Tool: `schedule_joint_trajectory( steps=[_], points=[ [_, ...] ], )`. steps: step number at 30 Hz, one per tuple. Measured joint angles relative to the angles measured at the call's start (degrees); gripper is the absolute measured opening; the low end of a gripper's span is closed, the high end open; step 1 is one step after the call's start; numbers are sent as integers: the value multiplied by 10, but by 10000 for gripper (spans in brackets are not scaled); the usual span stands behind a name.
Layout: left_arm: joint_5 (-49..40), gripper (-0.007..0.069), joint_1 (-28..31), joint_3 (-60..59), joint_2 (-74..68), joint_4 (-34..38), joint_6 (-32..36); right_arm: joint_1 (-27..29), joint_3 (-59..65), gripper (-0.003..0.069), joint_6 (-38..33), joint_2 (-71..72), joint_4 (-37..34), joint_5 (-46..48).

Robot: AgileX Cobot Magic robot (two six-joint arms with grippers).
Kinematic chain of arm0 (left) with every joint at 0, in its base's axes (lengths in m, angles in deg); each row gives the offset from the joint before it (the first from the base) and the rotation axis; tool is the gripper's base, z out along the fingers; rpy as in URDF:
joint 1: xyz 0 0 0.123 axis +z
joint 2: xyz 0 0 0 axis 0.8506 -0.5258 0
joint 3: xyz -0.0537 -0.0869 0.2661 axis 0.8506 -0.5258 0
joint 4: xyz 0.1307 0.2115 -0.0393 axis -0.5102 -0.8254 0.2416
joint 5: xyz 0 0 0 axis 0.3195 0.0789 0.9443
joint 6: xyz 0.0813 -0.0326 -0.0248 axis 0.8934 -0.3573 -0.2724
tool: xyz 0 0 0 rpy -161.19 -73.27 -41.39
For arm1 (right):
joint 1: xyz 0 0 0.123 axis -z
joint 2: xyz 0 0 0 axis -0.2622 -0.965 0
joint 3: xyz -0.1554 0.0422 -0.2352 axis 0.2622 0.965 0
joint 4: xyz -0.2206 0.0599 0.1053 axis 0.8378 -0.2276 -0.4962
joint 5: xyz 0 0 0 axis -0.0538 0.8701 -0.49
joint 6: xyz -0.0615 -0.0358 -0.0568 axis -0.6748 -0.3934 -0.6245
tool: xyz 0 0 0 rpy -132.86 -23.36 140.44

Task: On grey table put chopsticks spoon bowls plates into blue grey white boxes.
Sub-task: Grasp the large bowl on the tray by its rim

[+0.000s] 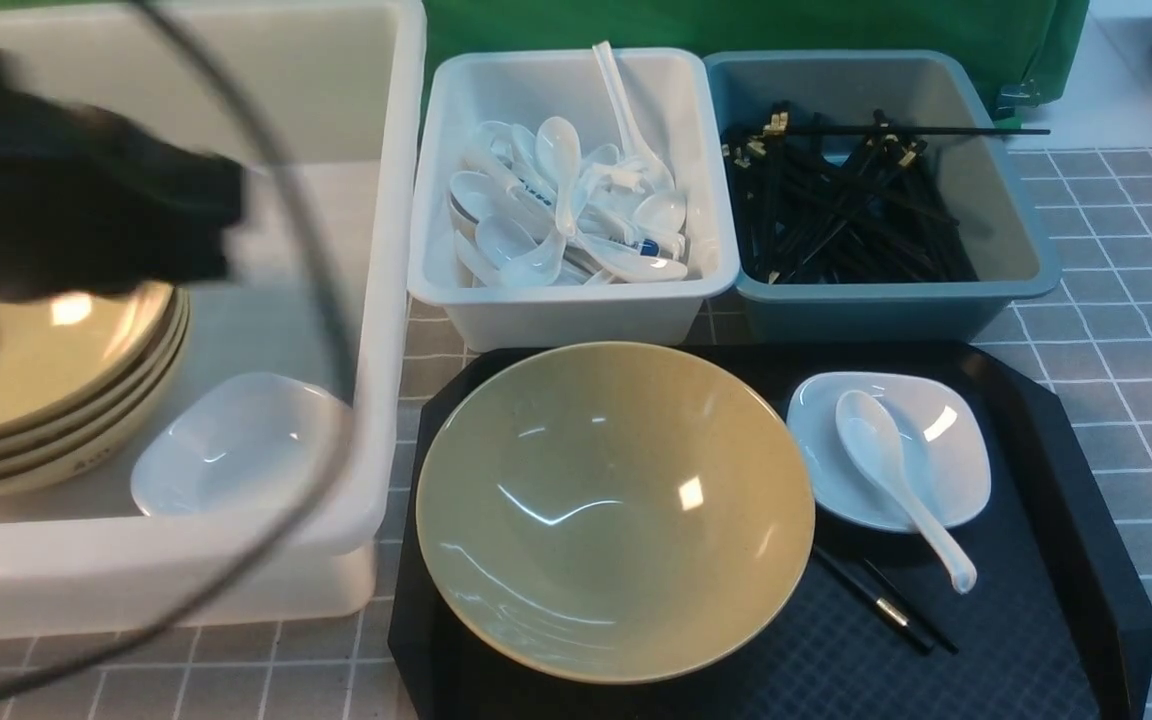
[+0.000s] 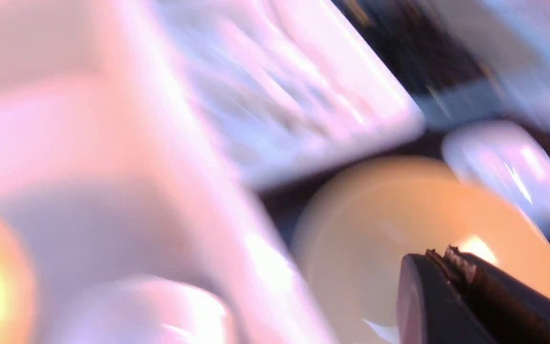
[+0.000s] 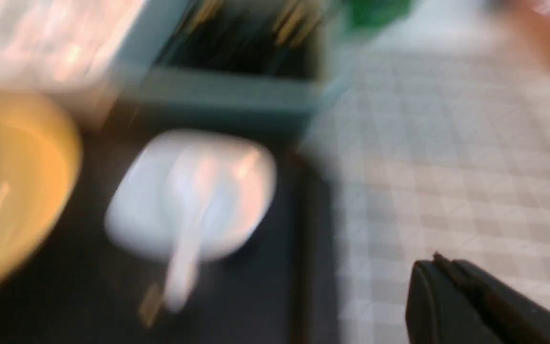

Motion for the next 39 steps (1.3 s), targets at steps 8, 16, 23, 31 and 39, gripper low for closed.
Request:
schedule_joint_trajectory(
  steps=[8, 16, 23, 31, 39],
  points=[
    [-40, -8, -198, 108, -293, -45, -6, -28, 51, 34, -105, -32, -68, -26],
    [-36, -8, -265, 173, -475, -58, -32, -28, 57, 34, -107, -32, -76, -45],
    [-28, -8, -293, 183, -499, 65, 20, -28, 57, 34, -107, -32, -77, -58],
    [-41, 57, -240, 192, -463, 111, 56, -29, 58, 34, -108, -32, -77, -66],
    [-61, 439, -127, 196, -426, -50, -5, -29, 58, 34, -108, -32, -78, -67]
  ],
)
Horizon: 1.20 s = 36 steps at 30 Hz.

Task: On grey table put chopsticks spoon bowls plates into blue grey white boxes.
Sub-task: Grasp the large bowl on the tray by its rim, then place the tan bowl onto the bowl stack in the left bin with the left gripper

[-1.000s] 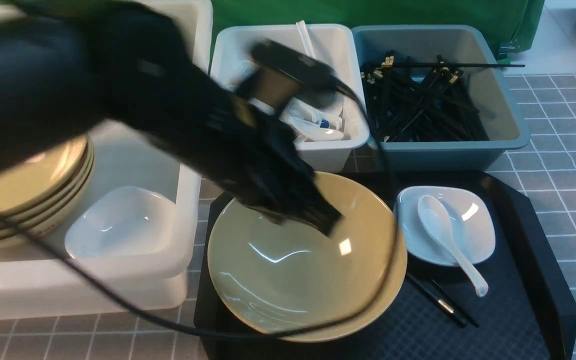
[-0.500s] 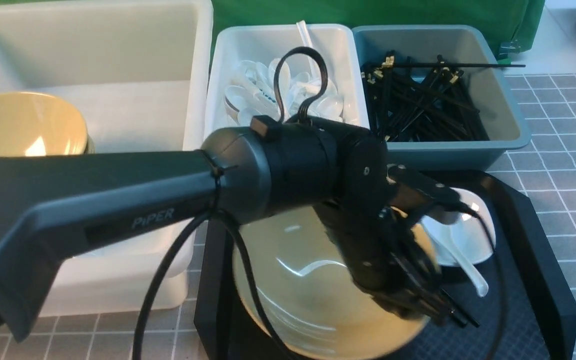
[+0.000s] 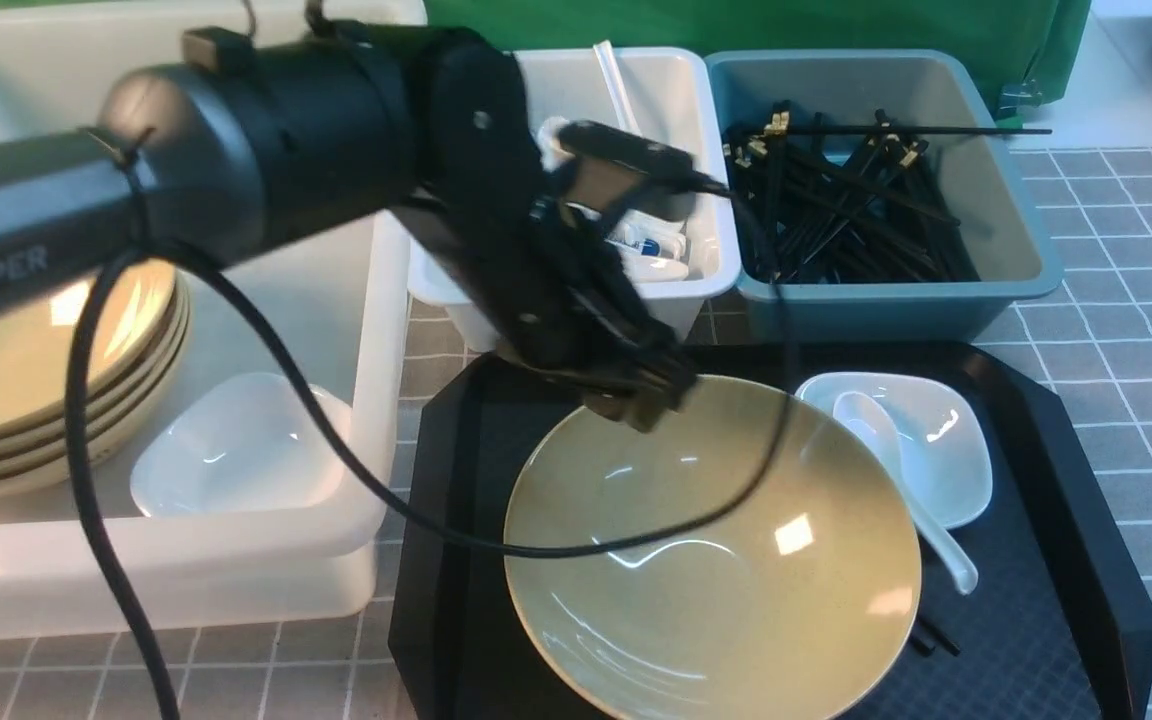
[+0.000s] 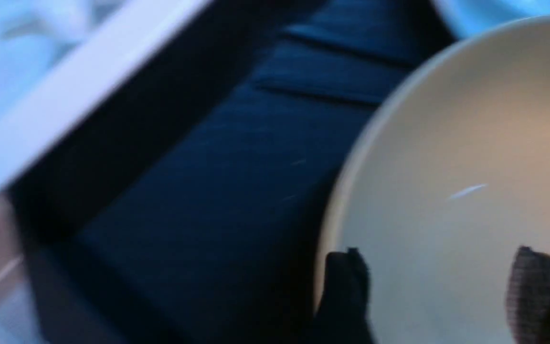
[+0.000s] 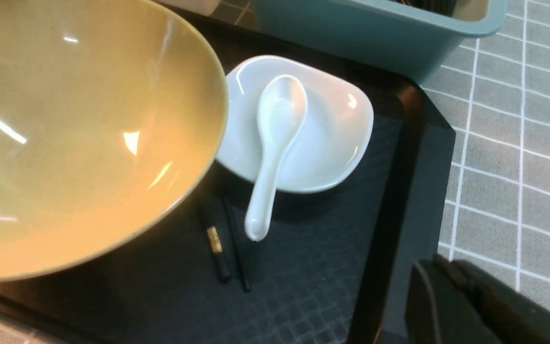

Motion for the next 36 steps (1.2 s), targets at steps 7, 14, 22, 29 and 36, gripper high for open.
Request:
schedule_joint_trajectory(
  steps=[7, 14, 22, 29, 36],
  points=[
    [-9, 519, 2, 0, -48, -11, -2, 0, 0, 34, 0, 0, 0, 0],
    [-31, 157, 2, 1, -95, 3, 5, 0, 0, 34, 1, 0, 0, 0],
    [-89, 8, 13, 4, -29, 70, 68, 0, 0, 34, 5, 0, -1, -1],
    [-121, 2, 120, -1, 136, 156, 155, 0, 0, 34, 5, 0, -1, 0],
    [-68, 1, 446, -2, 293, 124, 115, 0, 0, 34, 22, 0, -2, 4]
  ],
)
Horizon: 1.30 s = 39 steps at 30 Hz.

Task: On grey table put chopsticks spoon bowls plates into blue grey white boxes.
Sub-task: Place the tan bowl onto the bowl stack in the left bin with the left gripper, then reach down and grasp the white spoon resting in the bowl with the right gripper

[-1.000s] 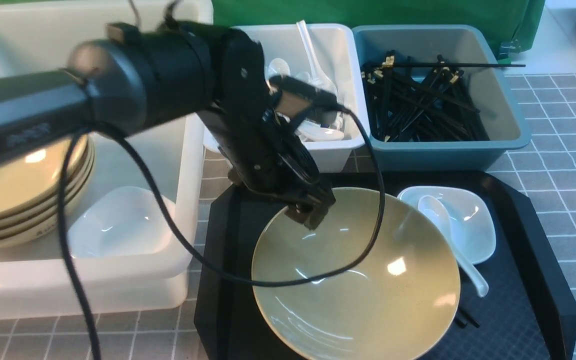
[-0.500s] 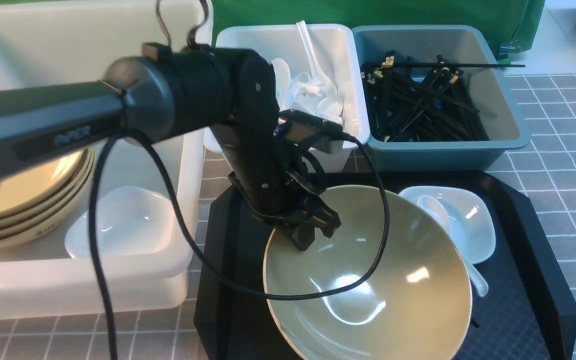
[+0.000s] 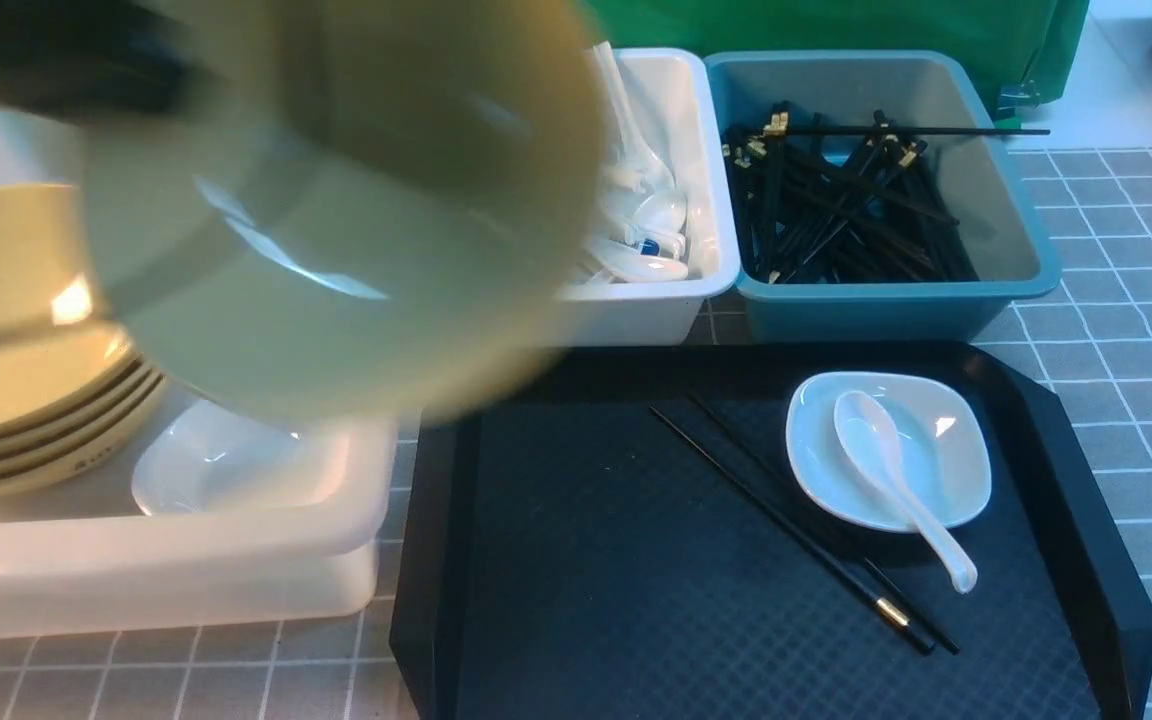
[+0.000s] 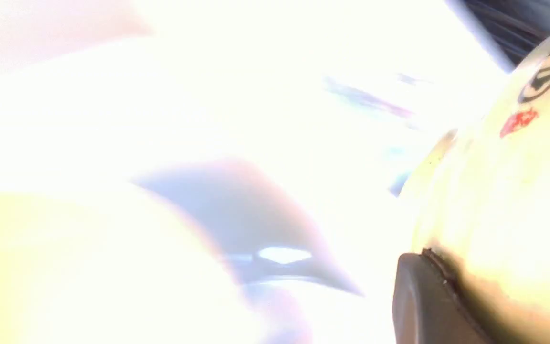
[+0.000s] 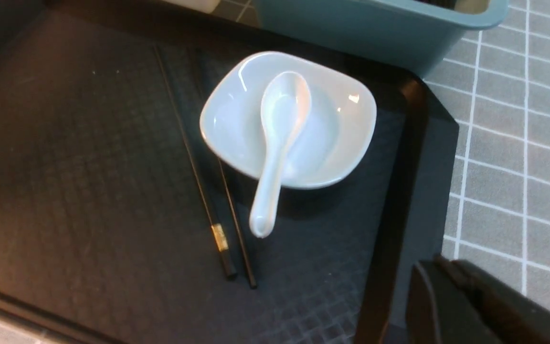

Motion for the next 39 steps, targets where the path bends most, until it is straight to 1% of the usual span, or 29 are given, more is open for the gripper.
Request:
schedule_joint_trajectory(
  steps=[1, 2, 5, 8, 11, 14, 16, 18, 20, 22, 25, 26, 29, 31, 32, 33, 34, 35, 36, 37, 39],
  points=[
    [4, 1, 10, -2, 1, -5, -4, 0, 0, 34, 0, 0, 0, 0],
    [31, 1, 70, -10, 2, -14, -35, 0, 0, 34, 2, 0, -4, 0],
    [88, 1, 165, -47, -16, -21, -82, 0, 0, 34, 2, 0, -11, 0],
    [118, 2, 201, -77, -48, -27, -97, -1, 0, 34, 3, 0, -13, 0],
    [128, 26, 204, -95, -89, -28, -89, -8, 0, 34, 3, 0, -14, 6],
    [139, 92, 204, -97, -116, -29, -70, -17, 3, 34, 3, -1, -16, 11],
    [142, 181, 205, -98, -130, -44, -66, -25, 12, 34, 4, -1, -20, 9],
    [138, 311, 207, -98, -133, -60, -81, -35, 22, 36, 4, -2, -23, 2],
    [137, 405, 206, -98, -126, -62, -96, -45, 23, 41, 4, -9, -24, -1],
    [127, 484, 207, -96, -110, -57, -111, -60, 22, 58, 4, -26, -26, 3],
    [107, 547, 207, -86, -77, -34, -114, -80, 8, 101, 0, -65, -26, 31],
    [97, 557, 207, -79, -47, -22, -114, -91, -10, 137, -1, -98, -26, 46],
    [87, 547, 199, -71, 14, 12, -105, -108, -52, 227, -2, -164, -26, 59],
    [76, 506, 172, -72, 67, 41, -80, -113, -87, 304, -3, -221, -26, 58],
    [75, 502, 165, -73, 76, 43, -78, -113, -94, 310, -3, -232, -26, 56],
    [73, 476, 149, -77, 95, 57, -67, -113, -114, 340, -3, -267, -26, 51],
    [71, 453, 130, -81, 114, 67, -58, -113, -120, 352, -3, -278, -26, 47],
    [71, 400, 90, -98, 151, 84, -43, -113, -150, 373, -3, -334, -26, 34],
    [70, 394, 85, -98, 156, 84, -41, -113, -153, 375, -3, -340, -26, 34],
    [70, 333, 47, -122, 195, 89, -32, -113, -180, 384, -3, -390, -26, 22],
    [73, 254, 15, -157, 235, 87, -22, -113, -207, 386, -3, -438, -26, 11]
  ],
)
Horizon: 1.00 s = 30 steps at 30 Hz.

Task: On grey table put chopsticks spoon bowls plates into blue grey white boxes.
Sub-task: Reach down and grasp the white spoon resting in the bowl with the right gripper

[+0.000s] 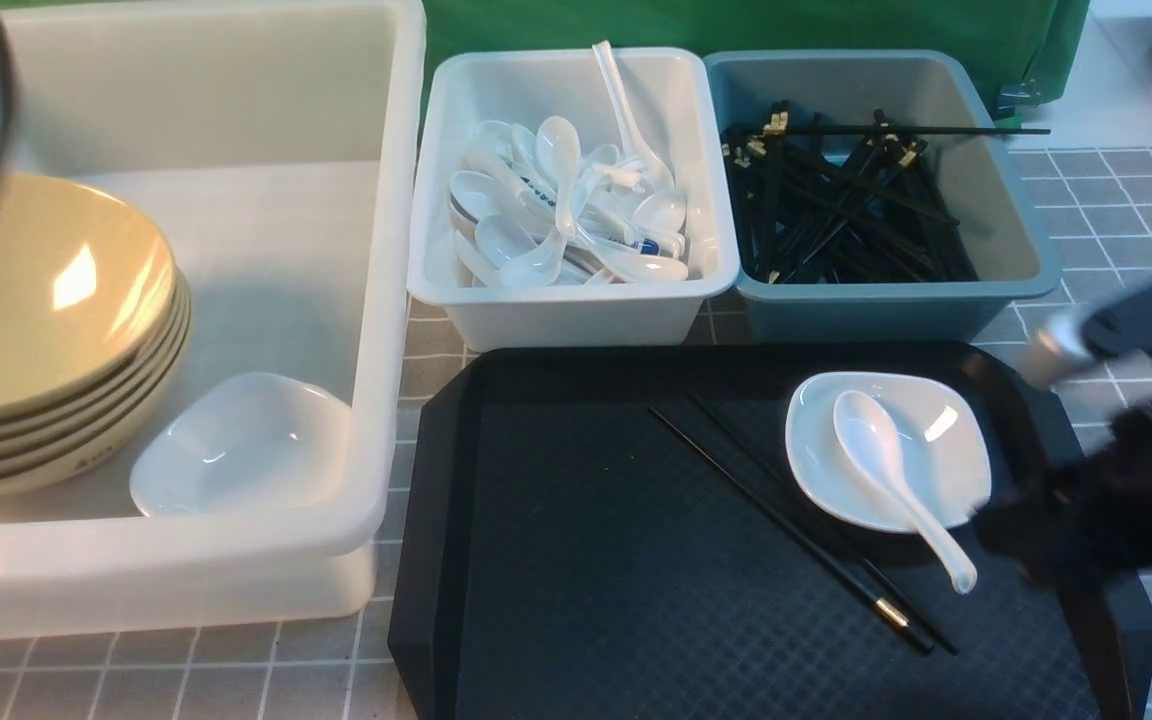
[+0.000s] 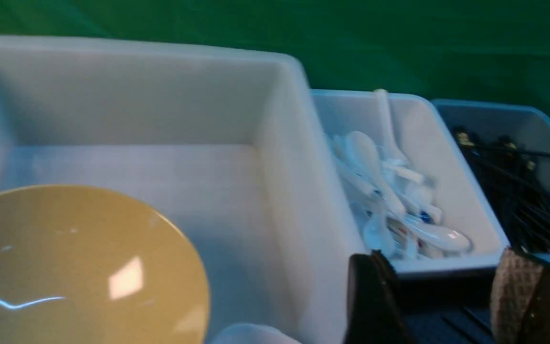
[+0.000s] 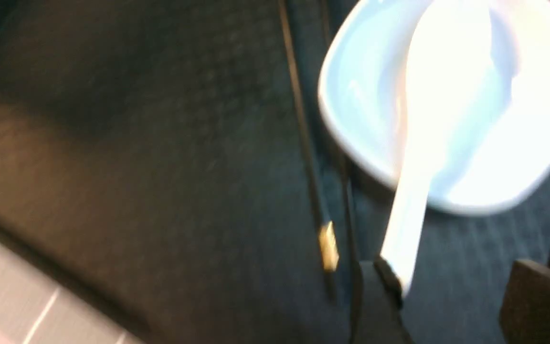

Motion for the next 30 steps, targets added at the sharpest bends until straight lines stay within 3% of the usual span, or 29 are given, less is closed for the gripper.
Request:
schedule_joint_trajectory(
  steps=[3, 6, 13, 19, 30],
  points=[
    [1, 101, -42, -75, 89, -31, 6, 0, -45, 384, 0, -84, -1, -18],
    [1, 6, -53, -166, 165, -61, 10, 0, -82, 371, 0, -163, -1, -40],
    [-1, -11, -53, -305, 249, -73, 14, 0, -117, 335, -5, -258, -2, -49],
    [4, -11, -53, -371, 275, -73, 23, 0, -125, 183, -11, -286, -2, -47],
    [21, -11, -53, -372, 277, -47, 36, -14, -163, 178, -13, -229, -2, 22]
  ],
)
